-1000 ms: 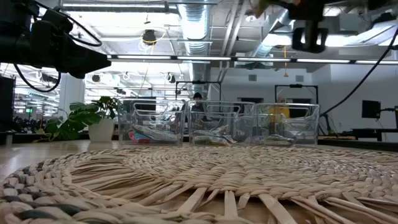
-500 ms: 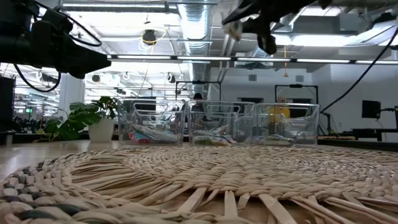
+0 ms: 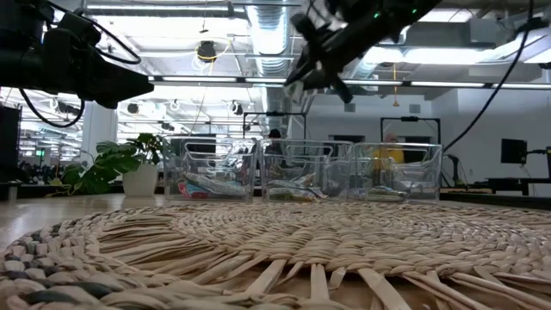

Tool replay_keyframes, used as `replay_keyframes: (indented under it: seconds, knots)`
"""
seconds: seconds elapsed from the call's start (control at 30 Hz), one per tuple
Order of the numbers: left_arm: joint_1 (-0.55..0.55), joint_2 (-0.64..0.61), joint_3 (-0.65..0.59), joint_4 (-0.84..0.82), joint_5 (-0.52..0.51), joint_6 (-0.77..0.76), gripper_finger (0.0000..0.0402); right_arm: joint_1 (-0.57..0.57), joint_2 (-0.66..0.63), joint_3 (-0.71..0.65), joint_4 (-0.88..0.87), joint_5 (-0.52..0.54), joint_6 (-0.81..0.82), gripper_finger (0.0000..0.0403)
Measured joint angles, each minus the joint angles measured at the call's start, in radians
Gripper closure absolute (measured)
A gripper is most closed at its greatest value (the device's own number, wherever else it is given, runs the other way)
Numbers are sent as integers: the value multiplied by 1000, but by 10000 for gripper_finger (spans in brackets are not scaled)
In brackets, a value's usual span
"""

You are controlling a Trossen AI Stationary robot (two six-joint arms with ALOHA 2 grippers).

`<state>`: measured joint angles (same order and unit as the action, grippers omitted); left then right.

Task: Pick and place Granola Bars by type
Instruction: Put the yellow granola bar into the middle transparent bin

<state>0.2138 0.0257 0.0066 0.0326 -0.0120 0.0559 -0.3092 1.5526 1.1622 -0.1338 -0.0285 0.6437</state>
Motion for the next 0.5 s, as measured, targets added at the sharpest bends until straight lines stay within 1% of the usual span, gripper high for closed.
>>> replay_keyframes:
  seconds: [0.23, 0.3, 0.4, 0.5]
  knots:
    - [0, 0, 0, 0, -1, 0, 218, -62, 93, 40, -56, 0, 0, 335]
    - [0, 0, 0, 0, 0, 0, 218, -73, 113, 56, -78, -3, -39, 329]
    - [0, 0, 0, 0, -1, 0, 218, -84, 132, 78, -131, -32, -148, 305]
    - [0, 0, 0, 0, 0, 0, 218, -95, 144, 94, -142, -44, -173, 264]
